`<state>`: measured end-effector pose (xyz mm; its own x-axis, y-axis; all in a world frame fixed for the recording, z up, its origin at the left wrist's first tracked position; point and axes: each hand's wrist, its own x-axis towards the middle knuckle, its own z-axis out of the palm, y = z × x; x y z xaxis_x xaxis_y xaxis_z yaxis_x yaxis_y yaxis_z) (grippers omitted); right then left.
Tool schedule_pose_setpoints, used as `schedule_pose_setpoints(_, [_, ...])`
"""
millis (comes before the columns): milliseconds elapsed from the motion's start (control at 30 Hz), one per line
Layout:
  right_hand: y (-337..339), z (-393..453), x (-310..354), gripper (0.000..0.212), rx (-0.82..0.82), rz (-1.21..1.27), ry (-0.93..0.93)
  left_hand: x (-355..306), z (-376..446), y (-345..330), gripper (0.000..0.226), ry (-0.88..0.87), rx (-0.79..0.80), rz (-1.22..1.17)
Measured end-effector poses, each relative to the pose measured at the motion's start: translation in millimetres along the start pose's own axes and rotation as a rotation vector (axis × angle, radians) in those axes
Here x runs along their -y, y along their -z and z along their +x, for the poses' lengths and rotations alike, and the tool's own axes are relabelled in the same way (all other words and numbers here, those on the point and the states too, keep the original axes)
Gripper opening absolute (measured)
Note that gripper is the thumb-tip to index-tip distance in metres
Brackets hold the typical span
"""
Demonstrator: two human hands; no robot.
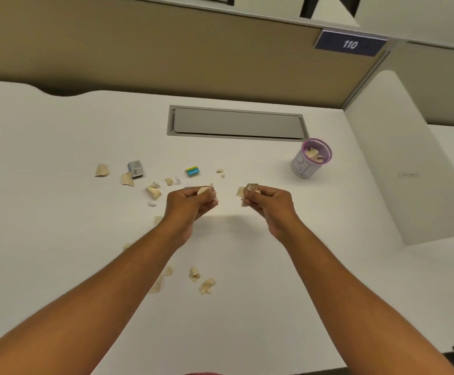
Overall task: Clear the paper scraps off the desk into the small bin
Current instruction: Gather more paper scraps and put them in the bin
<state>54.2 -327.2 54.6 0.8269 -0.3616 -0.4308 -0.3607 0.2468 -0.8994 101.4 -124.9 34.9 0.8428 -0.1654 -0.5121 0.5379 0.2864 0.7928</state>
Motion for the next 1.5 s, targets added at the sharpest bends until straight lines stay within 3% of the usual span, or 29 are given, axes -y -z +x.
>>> schedule_pose_setpoints(233, [105.8,56.8,76.5,0.013,-0.248,-0.098,0.178,-16.5,30.6,-142.3,0.011,-0.049,0.165,0.074])
schedule_pose_setpoints(300, [128.9,78.3,93.4,0.007,-0.315,-0.239,0.21,-20.7,43.5,-187.0,0.017,-0.074,0.191,0.148])
schedule_pose_setpoints(433, [152.4,116.3,116.9,0.019,-0.391,-0.373,0.185,-21.6,71.8,-265.5,0.018,-0.109,0.189,0.401])
schedule_pose_setpoints(567, [159.7,138.2,130.8,0.024,-0.39,-0.532,0.141,-15.4,95.2,-309.0,0.037,-0.069,0.144,0.66])
schedule_pose_setpoints(733, [162.1,154.6,144.1,0.038,-0.271,-0.857,0.022,-19.8,105.7,-332.1,0.048,-0.027,0.096,0.942])
schedule_pose_setpoints(867, [165.7,160.8,160.6,0.038,-0.161,-0.775,-0.098,-35.9,102.2,-337.8,0.031,0.072,0.155,0.833])
schedule_pose_setpoints(967, [166.4,166.9,166.0,0.026,-0.192,-0.718,-0.09,-49.1,91.1,-343.2,0.009,0.136,0.169,0.695])
schedule_pose_setpoints(1167, [162.2,162.2,149.7,0.031,-0.255,-0.88,0.029,-50.4,72.2,-349.2,0.018,0.22,0.21,0.588])
schedule_pose_setpoints(1333, [170.1,156.3,142.6,0.03,-0.317,-0.702,0.061,-48.2,72.7,-346.0,0.016,0.241,0.201,0.583])
schedule_pose_setpoints(1500, [174.9,146.0,142.2,0.02,-0.254,-0.471,-0.006,-47.5,70.5,-336.2,0.043,0.258,0.289,0.452])
